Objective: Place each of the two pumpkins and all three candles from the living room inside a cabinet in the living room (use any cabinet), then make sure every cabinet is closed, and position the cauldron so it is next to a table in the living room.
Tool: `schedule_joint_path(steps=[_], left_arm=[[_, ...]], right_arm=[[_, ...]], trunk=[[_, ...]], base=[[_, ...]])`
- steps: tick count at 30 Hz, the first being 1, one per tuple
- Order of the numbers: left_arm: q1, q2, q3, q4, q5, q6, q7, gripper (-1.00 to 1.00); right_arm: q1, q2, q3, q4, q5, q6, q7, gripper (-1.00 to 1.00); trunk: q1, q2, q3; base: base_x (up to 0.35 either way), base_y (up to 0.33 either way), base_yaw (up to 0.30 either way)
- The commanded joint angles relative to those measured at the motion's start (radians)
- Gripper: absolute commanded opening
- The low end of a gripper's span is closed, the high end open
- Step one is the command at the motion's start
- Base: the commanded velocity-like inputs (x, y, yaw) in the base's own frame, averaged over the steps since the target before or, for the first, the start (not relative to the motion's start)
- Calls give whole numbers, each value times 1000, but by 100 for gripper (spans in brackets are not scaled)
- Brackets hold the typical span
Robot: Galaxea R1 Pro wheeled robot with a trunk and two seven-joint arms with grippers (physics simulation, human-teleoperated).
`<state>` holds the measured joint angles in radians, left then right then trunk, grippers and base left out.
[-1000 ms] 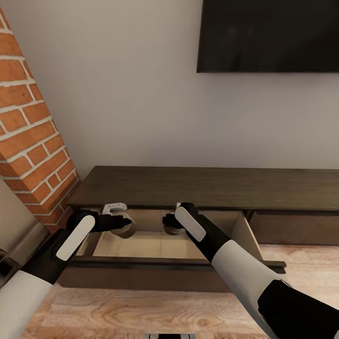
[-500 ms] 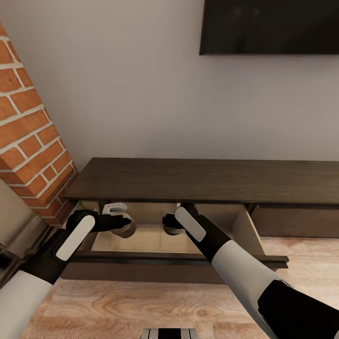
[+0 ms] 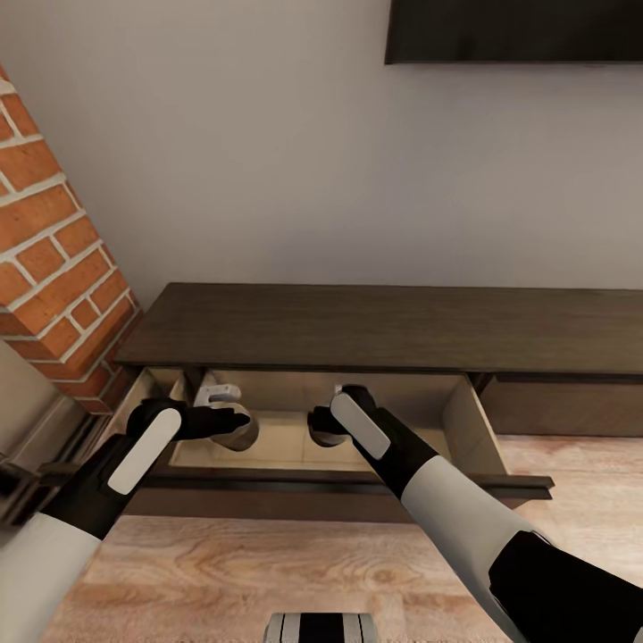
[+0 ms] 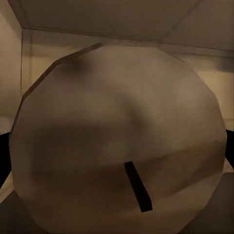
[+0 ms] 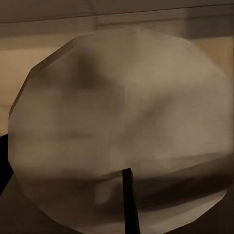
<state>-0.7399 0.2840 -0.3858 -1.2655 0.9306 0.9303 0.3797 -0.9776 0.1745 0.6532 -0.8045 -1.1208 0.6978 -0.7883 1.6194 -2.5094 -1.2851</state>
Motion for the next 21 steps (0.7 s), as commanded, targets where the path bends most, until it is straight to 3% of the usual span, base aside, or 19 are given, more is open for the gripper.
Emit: schedule_joint_path(steps=[1,5,9,15,21], left_arm=[[-1,0,-2,-1,8,1,10,-100],[-1,-4,-2,0,8,0,11,-100],[-1,-12,-1,0,-4,-3,13,-100],[-1,-42,1,1,-32,-15,31,-100],[-1,-46,2,1,-36,-16,33,-100]], right_arm=[[-1,0,2,-1,-7,1,-9,-100],[-1,0,8,-1,-7,1,-9,-100],[-1,0,40,-2,-8,-3,-9,-100],[-1,0,57,-4,-10,-6,-9,-100],[-1,0,62,-6,-10,-60,-9,-100]], trunk=[[0,-1,-5],[2,-2,-20],[4,-3,-36],[4,-3,-36],[4,-3,-36]], base=[[0,0,0],[0,0,0],[0,0,0],[0,0,0],[0,0,0]])
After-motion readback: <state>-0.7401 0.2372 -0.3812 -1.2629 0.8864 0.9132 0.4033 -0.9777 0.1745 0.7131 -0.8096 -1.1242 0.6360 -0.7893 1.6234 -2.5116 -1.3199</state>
